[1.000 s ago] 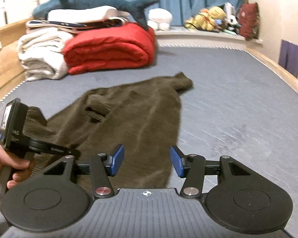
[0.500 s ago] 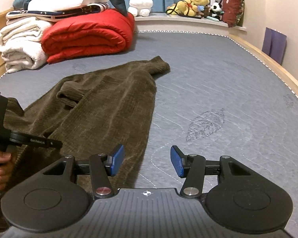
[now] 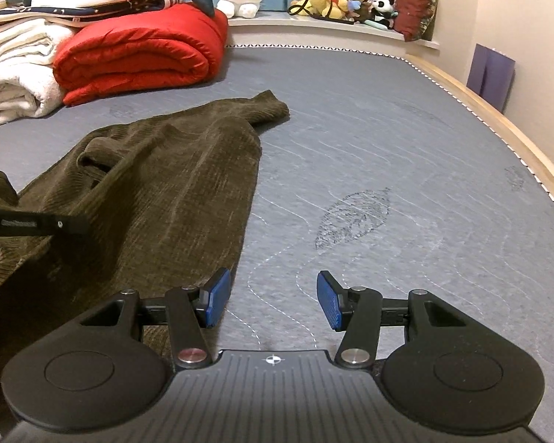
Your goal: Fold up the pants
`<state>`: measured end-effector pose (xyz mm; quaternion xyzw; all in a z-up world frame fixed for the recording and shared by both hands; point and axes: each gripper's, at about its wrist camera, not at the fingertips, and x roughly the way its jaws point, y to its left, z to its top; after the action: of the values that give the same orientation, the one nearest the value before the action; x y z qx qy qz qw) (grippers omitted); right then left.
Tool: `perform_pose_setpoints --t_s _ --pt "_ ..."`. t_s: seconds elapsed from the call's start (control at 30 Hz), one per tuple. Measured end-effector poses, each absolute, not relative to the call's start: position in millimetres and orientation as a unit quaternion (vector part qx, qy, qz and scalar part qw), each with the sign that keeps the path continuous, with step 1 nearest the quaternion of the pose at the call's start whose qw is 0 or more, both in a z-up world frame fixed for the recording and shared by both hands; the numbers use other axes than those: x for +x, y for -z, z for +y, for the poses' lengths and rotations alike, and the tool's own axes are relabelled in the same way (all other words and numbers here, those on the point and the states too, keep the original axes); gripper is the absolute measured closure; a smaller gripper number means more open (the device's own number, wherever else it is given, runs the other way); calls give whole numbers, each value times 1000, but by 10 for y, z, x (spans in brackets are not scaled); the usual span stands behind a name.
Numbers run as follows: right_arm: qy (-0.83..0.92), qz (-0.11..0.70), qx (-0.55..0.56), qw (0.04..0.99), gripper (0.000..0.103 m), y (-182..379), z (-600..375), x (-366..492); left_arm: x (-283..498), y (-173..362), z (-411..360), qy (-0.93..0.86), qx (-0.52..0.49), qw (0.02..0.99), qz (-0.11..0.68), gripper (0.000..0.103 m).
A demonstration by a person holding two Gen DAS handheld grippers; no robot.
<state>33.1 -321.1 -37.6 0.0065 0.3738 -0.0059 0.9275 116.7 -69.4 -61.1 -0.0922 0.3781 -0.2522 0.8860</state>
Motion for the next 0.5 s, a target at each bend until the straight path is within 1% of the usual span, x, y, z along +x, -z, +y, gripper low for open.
perform_pose_setpoints --t_s 0.1,0.17,0.23,0.33,0.43,0.47,0.5 --pt "9 375 5 927 49 377 -3228 341 970 589 -931 341 -111 849 388 97" --pt "11 375 4 927 49 382 -3239 342 856 643 -1131 410 -116 801 420 97" --pt "14 376 3 926 49 384 -3246 349 702 713 -1360 458 -74 765 447 97" --pt "15 377 0 926 49 390 -3235 356 464 828 -1637 470 35 751 462 96" --pt "14 378 -3 926 49 402 -3212 363 467 867 -1652 462 40 745 478 95" --pt "14 378 -3 926 49 402 -3203 368 481 838 -1621 461 34 748 477 91" --pt "13 378 -3 926 49 401 -3194 372 506 809 -1607 459 31 751 474 83"
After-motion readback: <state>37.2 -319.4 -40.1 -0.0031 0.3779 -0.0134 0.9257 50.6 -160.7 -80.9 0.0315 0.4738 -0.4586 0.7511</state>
